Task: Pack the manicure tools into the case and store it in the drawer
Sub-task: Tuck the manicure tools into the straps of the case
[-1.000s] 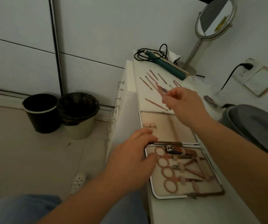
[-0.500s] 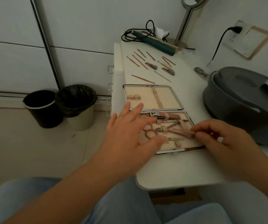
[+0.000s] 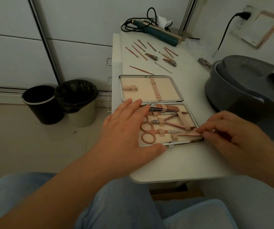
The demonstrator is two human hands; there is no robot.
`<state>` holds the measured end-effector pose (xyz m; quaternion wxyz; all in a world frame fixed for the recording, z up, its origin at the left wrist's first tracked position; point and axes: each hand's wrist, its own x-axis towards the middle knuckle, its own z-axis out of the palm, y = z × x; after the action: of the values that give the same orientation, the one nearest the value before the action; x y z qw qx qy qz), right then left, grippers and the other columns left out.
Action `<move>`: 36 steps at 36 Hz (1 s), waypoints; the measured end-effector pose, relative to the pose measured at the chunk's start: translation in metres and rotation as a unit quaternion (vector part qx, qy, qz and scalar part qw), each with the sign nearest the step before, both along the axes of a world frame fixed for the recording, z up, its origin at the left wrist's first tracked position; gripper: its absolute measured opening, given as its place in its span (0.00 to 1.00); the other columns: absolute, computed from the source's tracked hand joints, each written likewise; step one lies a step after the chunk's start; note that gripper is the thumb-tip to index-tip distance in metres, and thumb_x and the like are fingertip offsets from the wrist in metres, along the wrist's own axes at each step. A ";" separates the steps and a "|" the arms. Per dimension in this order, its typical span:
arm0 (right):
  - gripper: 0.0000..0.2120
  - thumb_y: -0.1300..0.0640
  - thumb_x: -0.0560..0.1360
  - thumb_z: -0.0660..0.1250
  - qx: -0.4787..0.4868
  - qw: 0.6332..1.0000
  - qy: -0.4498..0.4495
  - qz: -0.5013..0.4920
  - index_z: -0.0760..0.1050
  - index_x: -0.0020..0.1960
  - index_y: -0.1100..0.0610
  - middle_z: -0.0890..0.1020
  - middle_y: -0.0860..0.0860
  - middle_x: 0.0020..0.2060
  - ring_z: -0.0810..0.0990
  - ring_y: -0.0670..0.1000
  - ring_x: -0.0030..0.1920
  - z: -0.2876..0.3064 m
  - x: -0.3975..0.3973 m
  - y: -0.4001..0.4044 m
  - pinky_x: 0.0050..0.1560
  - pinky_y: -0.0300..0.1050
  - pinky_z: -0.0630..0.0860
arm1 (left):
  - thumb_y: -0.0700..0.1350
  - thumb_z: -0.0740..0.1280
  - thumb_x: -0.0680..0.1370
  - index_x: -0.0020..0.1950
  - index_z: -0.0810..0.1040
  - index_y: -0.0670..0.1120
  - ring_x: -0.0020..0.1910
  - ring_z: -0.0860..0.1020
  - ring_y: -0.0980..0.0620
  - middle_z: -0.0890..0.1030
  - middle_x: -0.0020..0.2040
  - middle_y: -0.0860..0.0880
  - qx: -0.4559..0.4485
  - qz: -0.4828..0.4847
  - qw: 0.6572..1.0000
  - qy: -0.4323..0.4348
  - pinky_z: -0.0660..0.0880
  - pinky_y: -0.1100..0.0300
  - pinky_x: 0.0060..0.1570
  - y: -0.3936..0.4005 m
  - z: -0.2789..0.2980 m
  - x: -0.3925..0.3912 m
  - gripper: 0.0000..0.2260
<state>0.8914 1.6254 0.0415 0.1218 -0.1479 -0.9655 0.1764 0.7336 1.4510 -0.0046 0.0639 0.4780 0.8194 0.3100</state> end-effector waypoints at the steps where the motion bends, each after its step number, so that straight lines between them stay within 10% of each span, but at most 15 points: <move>1: 0.12 0.55 0.72 0.63 -0.002 1.000 -0.002 0.006 0.74 0.43 0.37 0.75 0.38 0.42 0.73 0.36 0.47 0.001 0.000 -0.001 0.45 0.21 0.67 | 0.72 0.57 0.63 0.72 0.49 0.59 0.64 0.37 0.71 0.48 0.74 0.63 -0.002 0.001 1.000 0.001 0.41 0.59 0.66 0.000 0.000 0.000 0.41; 36: 0.11 0.51 0.76 0.61 0.197 0.969 -0.076 0.130 0.81 0.45 0.52 0.81 0.48 0.38 0.79 0.48 0.37 0.010 -0.023 0.000 0.37 0.39 0.74 | 0.72 0.55 0.63 0.72 0.49 0.61 0.67 0.35 0.69 0.46 0.73 0.65 0.011 0.005 1.000 -0.011 0.43 0.58 0.69 -0.001 -0.002 0.001 0.40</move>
<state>0.8687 1.6250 0.0512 0.0504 -0.0075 -0.9986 -0.0148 0.7348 1.4502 -0.0071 0.0663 0.4708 0.8175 0.3250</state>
